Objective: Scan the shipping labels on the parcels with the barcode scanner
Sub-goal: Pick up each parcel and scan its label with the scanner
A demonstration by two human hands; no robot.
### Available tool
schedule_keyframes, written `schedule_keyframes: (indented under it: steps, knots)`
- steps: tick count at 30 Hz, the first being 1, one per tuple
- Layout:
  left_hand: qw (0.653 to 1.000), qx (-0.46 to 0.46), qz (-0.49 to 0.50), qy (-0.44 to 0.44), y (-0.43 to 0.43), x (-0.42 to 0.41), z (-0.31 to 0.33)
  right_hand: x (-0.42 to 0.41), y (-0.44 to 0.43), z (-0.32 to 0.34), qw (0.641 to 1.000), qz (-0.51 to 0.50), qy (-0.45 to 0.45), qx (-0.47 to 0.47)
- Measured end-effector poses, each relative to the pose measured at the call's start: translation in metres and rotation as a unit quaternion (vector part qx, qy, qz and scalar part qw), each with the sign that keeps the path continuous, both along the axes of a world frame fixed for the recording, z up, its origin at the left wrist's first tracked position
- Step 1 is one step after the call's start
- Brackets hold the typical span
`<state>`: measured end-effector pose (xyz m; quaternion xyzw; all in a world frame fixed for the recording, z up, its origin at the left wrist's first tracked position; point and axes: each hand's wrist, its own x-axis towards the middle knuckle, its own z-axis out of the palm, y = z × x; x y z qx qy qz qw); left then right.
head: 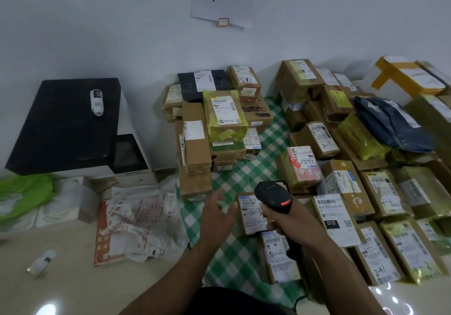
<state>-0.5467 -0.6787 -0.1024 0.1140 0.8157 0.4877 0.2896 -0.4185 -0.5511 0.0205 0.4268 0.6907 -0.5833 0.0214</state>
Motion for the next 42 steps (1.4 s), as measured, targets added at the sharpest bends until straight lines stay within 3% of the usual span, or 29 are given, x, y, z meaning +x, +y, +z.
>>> schedule_keyframes:
  steps: [3, 7, 13, 17, 26, 31, 42]
  knots:
    - [0.989, 0.051, 0.101, 0.100, -0.001, -0.032, 0.026, -0.009, -0.001, 0.002, 1.000, 0.013, 0.013, 0.005]
    - [0.983, 0.024, 0.158, 0.092, 0.000, -0.082, 0.051, -0.020, -0.002, 0.002, 0.999, 0.022, 0.023, 0.012]
    - [0.993, 0.039, 0.110, -0.013, 0.008, -0.129, 0.045, -0.024, -0.005, 0.002, 0.999, 0.027, 0.026, 0.008]
    - [0.997, 0.014, 0.079, -0.018, 0.008, -0.132, 0.035, -0.022, -0.008, 0.000, 0.999, 0.030, 0.024, 0.005]
    - [0.984, 0.092, 0.103, -0.109, 0.003, -0.120, 0.031, -0.023, -0.007, 0.000, 0.999, 0.026, 0.028, 0.003]
    - [0.978, 0.174, 0.084, -0.085, -0.022, -0.086, 0.044, -0.024, -0.007, 0.003, 0.997, 0.001, 0.069, 0.022]
    - [0.984, 0.160, -0.064, -0.041, -0.027, 0.001, 0.058, -0.033, -0.012, -0.002, 0.978, -0.120, 0.161, 0.053]
